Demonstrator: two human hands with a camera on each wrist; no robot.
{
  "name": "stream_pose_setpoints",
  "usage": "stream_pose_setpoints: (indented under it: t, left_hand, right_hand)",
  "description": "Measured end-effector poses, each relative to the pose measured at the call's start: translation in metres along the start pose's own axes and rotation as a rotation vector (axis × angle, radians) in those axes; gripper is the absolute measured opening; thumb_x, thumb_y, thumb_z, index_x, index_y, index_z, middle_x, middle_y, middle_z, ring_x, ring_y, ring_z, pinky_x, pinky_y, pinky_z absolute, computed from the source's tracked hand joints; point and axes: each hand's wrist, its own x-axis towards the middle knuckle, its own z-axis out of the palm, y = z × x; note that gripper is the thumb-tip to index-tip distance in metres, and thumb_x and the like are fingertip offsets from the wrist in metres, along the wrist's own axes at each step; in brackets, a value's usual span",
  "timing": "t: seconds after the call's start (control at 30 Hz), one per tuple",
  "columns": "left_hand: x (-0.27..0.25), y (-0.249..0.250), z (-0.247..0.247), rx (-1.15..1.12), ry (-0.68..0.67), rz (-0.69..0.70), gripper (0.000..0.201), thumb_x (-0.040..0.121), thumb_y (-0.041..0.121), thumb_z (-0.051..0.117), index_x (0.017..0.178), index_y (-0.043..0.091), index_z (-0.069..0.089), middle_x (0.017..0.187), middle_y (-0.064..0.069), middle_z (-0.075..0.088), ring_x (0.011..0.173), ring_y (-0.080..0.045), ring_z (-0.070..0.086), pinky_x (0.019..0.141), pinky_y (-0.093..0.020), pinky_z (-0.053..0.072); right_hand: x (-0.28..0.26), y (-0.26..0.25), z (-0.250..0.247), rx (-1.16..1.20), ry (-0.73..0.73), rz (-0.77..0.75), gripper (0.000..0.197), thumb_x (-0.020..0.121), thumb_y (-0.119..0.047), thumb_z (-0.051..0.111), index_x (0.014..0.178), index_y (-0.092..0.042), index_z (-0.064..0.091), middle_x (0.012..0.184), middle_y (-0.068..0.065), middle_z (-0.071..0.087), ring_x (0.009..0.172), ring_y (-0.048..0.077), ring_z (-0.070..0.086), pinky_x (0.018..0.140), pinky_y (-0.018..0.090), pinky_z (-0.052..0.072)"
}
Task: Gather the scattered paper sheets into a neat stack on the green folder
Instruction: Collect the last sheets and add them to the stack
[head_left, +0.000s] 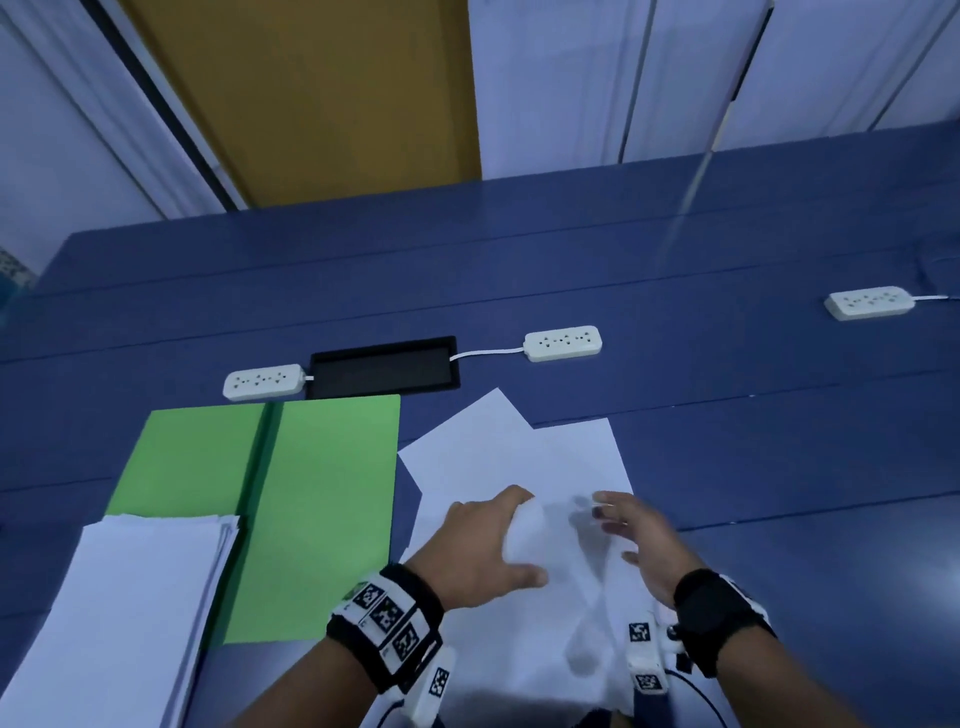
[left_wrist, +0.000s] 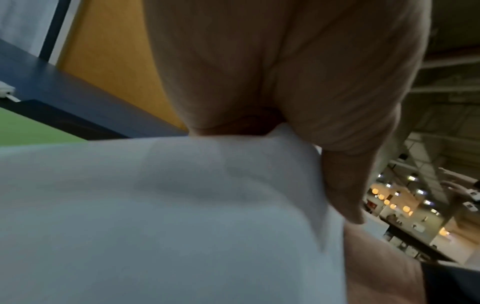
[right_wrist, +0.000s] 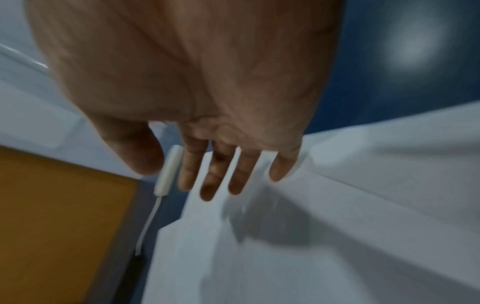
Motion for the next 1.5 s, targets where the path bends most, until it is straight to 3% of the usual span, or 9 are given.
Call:
stream_pose_setpoints:
  t: [0.13,0.27,0.5,0.63,0.8,0.97,1.13,1.33,1.5]
  left_hand:
    - [0.003,0.015,-0.017,-0.005,0.057,0.041,0.092,0.073,0.073,0.077,0.146,0.040,0.032,0.131,0.011,0.057,0.114,-0.013,0.042,0.106,-0.036,0.032]
    - [0.023,0.022,-0.014,0.032,0.188,0.090,0.093,0.077,0.077,0.069,0.149,0.038,0.026,0.146,0.006,0.052,0.134,-0.017,0.044,0.108,-0.037,0.027]
    - [0.044,0.030,-0.004,-0.128,0.412,0.079,0.081,0.083,0.085,0.044,0.148,0.038,0.036,0.127,0.011,0.054,0.120,-0.009,0.048,0.104,-0.038,0.027]
    - [0.060,-0.033,-0.001,-0.536,0.570,-0.210,0.045,0.098,0.061,0.052,0.129,0.029,0.057,0.108,0.002,0.064,0.105,-0.021,0.064,0.095,-0.035,0.045]
    - [0.063,-0.079,0.014,-0.978,0.325,-0.657,0.058,0.102,0.061,0.044,0.140,0.017,0.050,0.126,-0.009,0.056,0.124,-0.034,0.054,0.104,-0.045,0.048]
    - [0.063,-0.059,0.035,-1.143,0.204,-0.684,0.069,0.097,0.067,0.053,0.151,0.027,0.038,0.129,0.003,0.047,0.128,-0.024,0.049,0.112,-0.050,0.043]
    - [0.071,-0.039,0.046,-1.154,0.134,-0.711,0.074,0.082,0.071,0.069,0.141,0.033,0.041,0.141,0.009,0.043,0.115,-0.023,0.063,0.098,-0.043,0.054]
    - [0.068,-0.033,0.056,-1.103,0.085,-0.681,0.064,0.088,0.067,0.065,0.139,0.032,0.047,0.137,0.009,0.051,0.115,-0.017,0.064,0.108,-0.041,0.046]
    - [0.058,-0.055,0.060,-1.087,0.148,-0.653,0.043,0.098,0.053,0.060,0.132,0.026,0.056,0.133,0.000,0.057,0.117,-0.018,0.063,0.100,-0.040,0.044]
  right_hand:
    - [-0.045,-0.034,-0.005,-0.075,-0.391,-0.139,0.070,0.071,-0.012,0.054,0.139,-0.020,0.063,0.138,0.005,0.068,0.133,0.024,0.059,0.103,0.038,0.042]
    - [-0.078,-0.048,0.004,-0.197,-0.561,-0.174,0.046,0.092,-0.013,0.071,0.137,-0.018,0.064,0.135,0.013,0.068,0.126,0.029,0.064,0.110,0.043,0.047]
    - [-0.069,-0.038,-0.010,-0.119,-0.225,-0.176,0.027,0.097,-0.011,0.070,0.124,-0.007,0.073,0.123,0.016,0.076,0.114,0.039,0.073,0.109,0.060,0.050]
    - [-0.044,-0.023,-0.056,0.190,0.017,-0.081,0.031,0.099,-0.010,0.067,0.129,-0.002,0.071,0.129,0.019,0.073,0.119,0.042,0.070,0.115,0.060,0.044]
    - [-0.005,0.009,-0.079,0.312,0.164,0.151,0.034,0.100,-0.016,0.067,0.129,0.002,0.069,0.129,0.023,0.071,0.117,0.044,0.069,0.109,0.058,0.050]
    - [0.007,0.010,-0.057,0.240,0.202,0.110,0.026,0.101,-0.006,0.065,0.125,0.000,0.070,0.118,0.017,0.077,0.110,0.039,0.072,0.107,0.057,0.051]
    - [0.009,0.013,-0.046,0.160,0.121,0.097,0.024,0.099,-0.006,0.068,0.122,-0.006,0.072,0.118,0.010,0.079,0.114,0.035,0.072,0.110,0.054,0.050]
    - [-0.005,0.027,-0.033,-0.171,0.194,-0.067,0.008,0.096,-0.016,0.074,0.097,-0.011,0.079,0.095,-0.001,0.082,0.092,0.024,0.076,0.088,0.041,0.058]
    - [-0.016,0.030,-0.032,-0.661,0.448,-0.292,0.048,0.098,-0.019,0.068,0.057,-0.022,0.042,0.053,-0.004,0.047,0.055,0.021,0.047,0.057,0.034,0.037]
